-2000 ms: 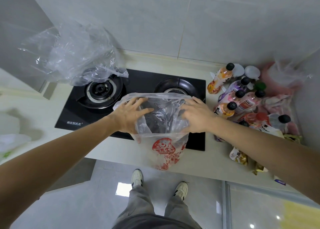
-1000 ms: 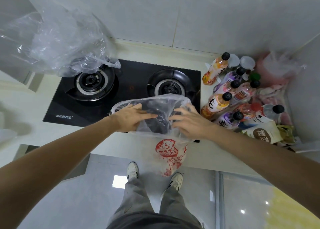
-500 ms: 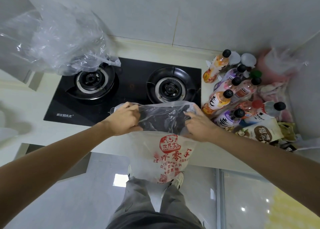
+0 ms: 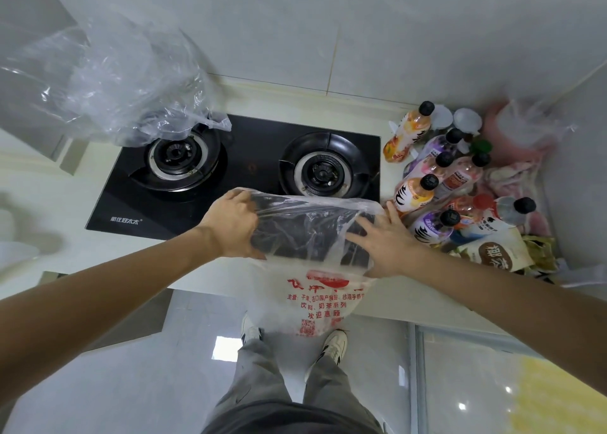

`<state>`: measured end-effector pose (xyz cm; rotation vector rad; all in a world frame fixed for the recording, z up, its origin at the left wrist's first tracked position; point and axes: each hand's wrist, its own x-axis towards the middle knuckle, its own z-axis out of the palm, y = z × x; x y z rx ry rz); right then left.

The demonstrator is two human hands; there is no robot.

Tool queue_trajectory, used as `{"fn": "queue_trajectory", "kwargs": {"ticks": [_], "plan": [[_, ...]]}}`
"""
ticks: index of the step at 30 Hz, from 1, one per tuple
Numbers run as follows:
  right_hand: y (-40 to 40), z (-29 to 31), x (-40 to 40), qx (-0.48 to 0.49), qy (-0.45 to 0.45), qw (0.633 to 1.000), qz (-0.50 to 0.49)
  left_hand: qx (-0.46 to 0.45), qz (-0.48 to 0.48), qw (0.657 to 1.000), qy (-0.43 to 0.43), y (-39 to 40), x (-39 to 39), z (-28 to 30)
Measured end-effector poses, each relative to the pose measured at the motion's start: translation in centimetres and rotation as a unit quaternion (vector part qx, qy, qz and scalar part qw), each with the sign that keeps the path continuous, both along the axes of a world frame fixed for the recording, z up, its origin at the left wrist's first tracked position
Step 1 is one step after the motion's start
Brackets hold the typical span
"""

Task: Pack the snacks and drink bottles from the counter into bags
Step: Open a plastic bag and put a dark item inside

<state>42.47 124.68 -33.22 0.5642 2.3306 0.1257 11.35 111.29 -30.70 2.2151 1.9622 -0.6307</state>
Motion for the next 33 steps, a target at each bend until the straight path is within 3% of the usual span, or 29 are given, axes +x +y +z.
{"fn": "queue_trajectory", "kwargs": {"ticks": [6,12,17,22,24,28,33], "plan": [[-0.2,0.2,0.1,-0.001,0.027,0.998,-0.054,-0.029,-0.011,0.996,0.086,-0.2,1.5,0.4],[-0.4,0.5,0.6,0.062,-0.036,0.994,-0.084,-0.048,-0.053,0.988,0.138,-1.0,2.0,-1.0],[-0.6,-0.4,1.5,0.071,-0.062,0.994,-0.051,-0.046,-0.039,0.99,0.127,-1.0,1.0,-1.8],[-1.2,0.3,1.8,0.031,0.086,0.995,0.039,-0.036,-0.138,0.986,0.087,-1.6,1.2,-1.2],[-1.4,-0.5,1.5,-0.008,0.106,0.992,0.061,-0.065,-0.156,0.984,0.064,-1.8,1.6,-1.8],[-1.8,-1.6,1.1,-0.102,0.069,0.987,0.1,-0.11,-0.189,0.976,0.017,-2.3,2.0,-4.0],[-2.4,-3.1,1.7,-0.081,0.013,0.994,0.078,-0.138,-0.177,0.974,0.006,-3.3,2.0,-5.5]]}}
